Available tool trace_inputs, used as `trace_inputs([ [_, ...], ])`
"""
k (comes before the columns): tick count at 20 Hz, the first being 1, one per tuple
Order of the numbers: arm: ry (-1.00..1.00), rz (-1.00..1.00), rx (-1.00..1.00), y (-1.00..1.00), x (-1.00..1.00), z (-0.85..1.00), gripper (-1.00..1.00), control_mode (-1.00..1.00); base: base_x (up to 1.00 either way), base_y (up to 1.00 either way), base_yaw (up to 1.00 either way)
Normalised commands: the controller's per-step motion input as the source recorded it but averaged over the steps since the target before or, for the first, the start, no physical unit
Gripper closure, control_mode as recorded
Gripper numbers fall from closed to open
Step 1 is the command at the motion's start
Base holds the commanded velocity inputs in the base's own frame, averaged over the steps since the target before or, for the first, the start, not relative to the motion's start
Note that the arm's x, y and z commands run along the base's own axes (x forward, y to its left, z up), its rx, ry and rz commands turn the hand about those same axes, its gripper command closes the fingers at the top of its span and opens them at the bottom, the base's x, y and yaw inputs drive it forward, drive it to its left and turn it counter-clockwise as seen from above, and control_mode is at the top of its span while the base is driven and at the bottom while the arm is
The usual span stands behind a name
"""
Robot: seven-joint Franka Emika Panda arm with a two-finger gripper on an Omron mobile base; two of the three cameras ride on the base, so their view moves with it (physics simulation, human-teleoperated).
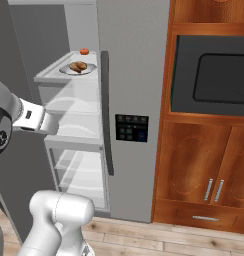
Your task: Retrieve the chicken drumstick from the fridge and place it on the saucepan with marinade on the stove.
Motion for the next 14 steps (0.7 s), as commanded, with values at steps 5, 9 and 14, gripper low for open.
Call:
trace_inputs([
  [5, 0.03, 0.00, -0.01, 0.00, -0.04, 0.00, -1.00, -1.00, 0.00, 0.00, 0.00],
  [9, 0.02, 0.00, 0.00, 0.00, -0.02, 0.00, -1.00, -1.00, 0.00, 0.00, 0.00],
  [14, 0.02, 0.00, 0.00, 0.00, 0.00, 0.00, -1.00, -1.00, 0.00, 0.00, 0.00],
])
